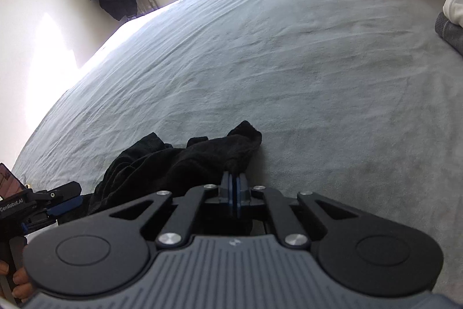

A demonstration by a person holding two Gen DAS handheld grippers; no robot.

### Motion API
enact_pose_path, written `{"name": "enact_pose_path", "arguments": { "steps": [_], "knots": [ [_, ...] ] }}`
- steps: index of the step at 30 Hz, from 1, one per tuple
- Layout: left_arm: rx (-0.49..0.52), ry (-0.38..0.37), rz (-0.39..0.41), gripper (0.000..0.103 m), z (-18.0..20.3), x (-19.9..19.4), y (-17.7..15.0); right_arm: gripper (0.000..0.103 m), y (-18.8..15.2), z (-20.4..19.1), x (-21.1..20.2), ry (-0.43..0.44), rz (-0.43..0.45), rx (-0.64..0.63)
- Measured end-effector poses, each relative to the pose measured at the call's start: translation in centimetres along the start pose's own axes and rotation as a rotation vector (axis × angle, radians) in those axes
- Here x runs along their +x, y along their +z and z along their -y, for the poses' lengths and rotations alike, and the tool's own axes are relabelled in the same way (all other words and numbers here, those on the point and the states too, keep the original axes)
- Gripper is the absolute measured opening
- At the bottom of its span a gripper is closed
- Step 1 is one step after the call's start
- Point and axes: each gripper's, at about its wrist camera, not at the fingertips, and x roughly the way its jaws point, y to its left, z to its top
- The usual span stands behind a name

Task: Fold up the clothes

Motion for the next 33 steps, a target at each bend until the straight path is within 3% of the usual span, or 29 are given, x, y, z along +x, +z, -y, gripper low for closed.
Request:
{"name": "enact_pose_path", "arguments": {
  "steps": [4, 9, 12, 13, 16, 20, 21, 24, 26, 27, 29, 33],
  "knots": [
    [0.02, -0.002, -0.063, 0.06, 0.7, 1.2, -0.5, 0.004, 0.7, 0.9, -2.0, -0.016, 0.055, -0.005],
    [-0.003, -0.046, -0.112, 0.054, 0.7, 1.8, -0.9, 0.003, 0.6, 2.9, -2.7, -0.059, 0.042, 0.004],
    [0.006, -0.029, -0.14, 0.026, 0.8, 2.3, -1.2, 0.003, 0.0, 4.0, -2.5, -0.104, 0.002, -0.001],
    [0.006, -0.014, -0.137, 0.01, 0.7, 2.4, -1.3, 0.003, -0.3, 4.3, -2.4, -0.117, -0.017, -0.003],
    [-0.016, 0.039, -0.088, 0.005, 0.3, 2.0, -1.1, 0.003, -1.1, 4.9, -1.5, -0.135, -0.077, -0.014],
    [-0.059, 0.161, 0.095, 0.005, -0.9, -0.5, 0.1, 0.005, -1.7, 5.1, -1.1, -0.113, -0.114, -0.015],
    [-0.067, 0.192, 0.141, 0.005, -1.2, -1.2, 0.3, 0.014, -1.7, 4.9, -1.3, -0.103, -0.108, -0.017],
    [-0.099, 0.275, 0.242, 0.006, -2.0, -2.6, 1.0, 0.018, -1.2, 3.9, -1.7, -0.063, -0.075, -0.041],
    [-0.11, 0.309, 0.27, 0.011, -2.5, -3.2, 1.3, 0.04, -0.8, 3.0, -1.7, -0.031, -0.057, -0.049],
    [-0.115, 0.299, 0.256, 0.016, -2.8, -3.2, 1.5, 0.053, -0.7, 2.5, -1.7, -0.017, -0.047, -0.053],
    [-0.137, 0.247, 0.228, 0.035, -3.1, -3.2, 1.5, 0.053, -0.6, 1.1, -1.5, 0.023, -0.037, -0.084],
    [-0.089, 0.117, 0.156, 0.048, -2.3, -2.4, 1.1, 0.053, -1.2, -2.6, -0.5, 0.115, -0.042, -0.194]
  ]
}}
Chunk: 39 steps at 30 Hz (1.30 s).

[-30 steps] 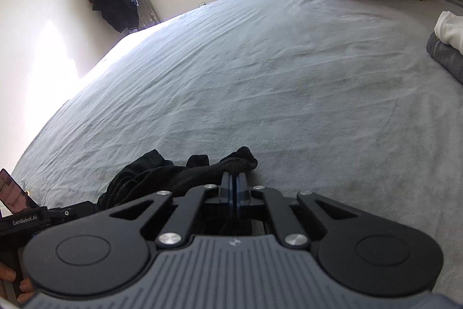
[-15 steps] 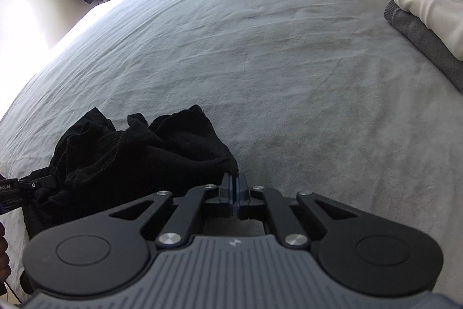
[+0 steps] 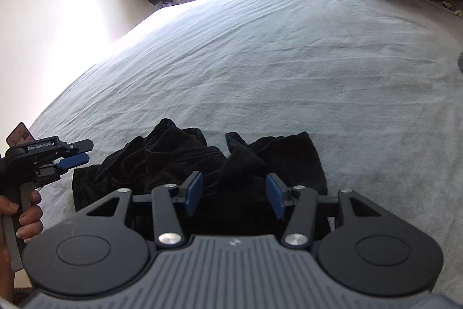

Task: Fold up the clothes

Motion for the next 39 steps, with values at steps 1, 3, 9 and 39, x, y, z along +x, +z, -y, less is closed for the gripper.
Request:
{"name": "enact_pose_path", "arguments": {
  "steps": [1, 3, 9, 39],
  "knots": [
    [0.012, -0.03, -0.021, 0.058, 0.3, 0.2, -0.1, 0.053, -0.1, -0.9, 0.5, 0.023, -0.006, -0.028],
    [0.058, -0.074, -0.07, 0.064, 1.4, 0.7, -0.8, 0.053, -0.3, -2.6, 1.5, 0.051, -0.021, -0.082],
    [0.191, -0.071, -0.132, 0.064, 3.3, 1.5, -2.3, 0.053, -1.2, -6.1, 4.5, 0.07, -0.04, -0.24],
    [-0.024, -0.328, -0.338, 0.065, 0.0, -3.2, -4.4, 0.009, -2.3, -10.9, 0.4, 0.705, -0.226, 0.005]
  ]
}}
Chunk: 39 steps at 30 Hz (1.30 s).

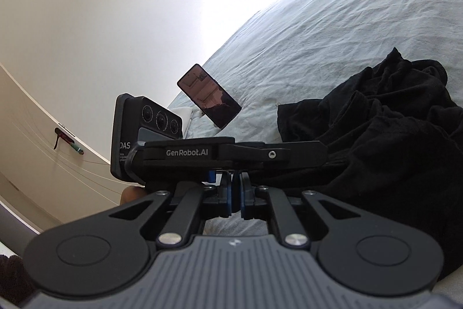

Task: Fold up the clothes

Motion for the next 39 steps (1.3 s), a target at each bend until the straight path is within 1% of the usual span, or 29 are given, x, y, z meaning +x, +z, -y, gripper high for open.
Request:
{"name": "enact_pose_path", "arguments": {
  "steps": [1, 2, 3, 4, 5, 6, 7, 8, 9, 13, 14, 15, 17, 18, 19, 22, 23, 24, 25, 26, 29, 31, 35, 36, 38, 39],
  "knots": [
    [-0.01, -0.002, -0.001, 0.064, -0.5, -0.5, 0.0, 0.009, -0.1, -0.2, 0.3, 0.005, -0.008, -0.005],
    [-0.018, -0.017, -0.006, 0.058, -0.9, -1.0, -0.1, 0.009, -0.2, -0.3, 0.6, 0.007, -0.015, -0.008],
    [-0.028, -0.045, -0.02, 0.049, -1.1, -1.2, -0.2, 0.009, -0.3, -0.4, 0.9, 0.01, -0.022, -0.011],
    [-0.039, -0.075, -0.036, 0.029, -1.4, -1.4, -0.3, 0.009, -0.4, -0.5, 1.3, 0.014, -0.032, -0.012],
    [-0.054, -0.098, -0.046, 0.017, -1.7, -1.6, -0.4, 0.009, -0.5, -0.6, 1.7, 0.015, -0.044, -0.014],
    [-0.059, -0.105, -0.047, 0.013, -2.0, -1.8, -0.6, 0.009, -0.6, -0.7, 1.9, 0.012, -0.054, -0.016],
    [-0.052, -0.084, -0.042, 0.011, -2.1, -2.0, -0.9, 0.011, -0.6, -0.8, 2.1, 0.01, -0.065, -0.018],
    [-0.039, -0.05, -0.033, 0.01, -2.2, -2.3, -1.1, 0.012, -0.7, -0.8, 2.2, 0.007, -0.075, -0.021],
    [-0.028, -0.025, -0.027, 0.009, -2.3, -2.4, -1.2, 0.015, -0.7, -0.9, 2.4, 0.003, -0.085, -0.023],
    [-0.022, 0.027, -0.025, 0.008, -3.3, -3.3, -1.5, 0.017, -0.3, -0.6, 2.6, -0.014, -0.107, -0.03],
    [-0.013, 0.041, -0.025, 0.008, -3.4, -3.6, -1.5, 0.017, -0.2, -0.6, 2.5, -0.021, -0.108, -0.032],
    [-0.004, 0.052, -0.026, 0.008, -3.6, -3.8, -1.6, 0.019, -0.1, -0.5, 2.4, -0.03, -0.099, -0.035],
    [0.016, 0.07, -0.029, 0.008, -3.8, -4.3, -1.7, 0.034, 0.3, -0.3, 2.0, -0.044, -0.072, -0.038],
    [0.026, 0.078, -0.031, 0.008, -3.9, -4.6, -1.8, 0.049, 0.5, -0.2, 1.8, -0.057, -0.057, -0.038],
    [0.032, 0.078, -0.036, 0.008, -4.1, -4.8, -1.9, 0.05, 0.8, -0.1, 1.5, -0.084, -0.039, -0.045],
    [0.045, 0.079, -0.059, 0.009, -4.4, -5.0, -2.3, 0.05, 2.0, 1.0, 1.6, -0.188, -0.003, -0.037],
    [0.047, 0.084, -0.071, 0.015, -4.5, -5.0, -2.3, 0.05, 2.3, 1.6, 1.8, -0.218, 0.005, -0.022],
    [0.049, 0.088, -0.084, 0.022, -4.6, -4.9, -2.4, 0.05, 2.6, 2.2, 2.0, -0.249, 0.011, -0.007],
    [0.058, 0.093, -0.091, 0.042, -4.5, -5.0, -2.5, 0.05, 3.0, 2.9, 2.5, -0.286, 0.015, 0.009],
    [0.07, 0.099, -0.098, 0.055, -4.4, -5.0, -2.7, 0.05, 3.4, 3.5, 2.9, -0.322, 0.019, 0.023],
    [0.12, 0.091, -0.103, 0.059, -3.7, -5.2, -3.0, 0.05, 4.6, 5.0, 4.3, -0.394, 0.029, 0.061],
    [0.126, 0.097, -0.121, 0.059, -3.6, -5.0, -3.3, 0.05, 5.3, 5.8, 5.2, -0.421, 0.036, 0.087],
    [0.16, 0.196, -0.169, 0.059, -3.7, -3.9, -3.9, 0.05, 6.2, 6.7, 7.5, -0.463, 0.027, 0.119],
    [0.18, 0.207, -0.17, 0.059, -3.5, -3.9, -4.1, 0.05, 6.3, 6.9, 8.0, -0.475, 0.025, 0.13],
    [0.209, 0.225, -0.166, 0.058, -3.1, -3.6, -4.3, 0.035, 6.4, 7.0, 8.9, -0.5, 0.029, 0.145],
    [0.22, 0.233, -0.161, 0.057, -3.0, -3.6, -4.4, 0.017, 6.4, 7.0, 9.2, -0.512, 0.037, 0.151]
  ]
}}
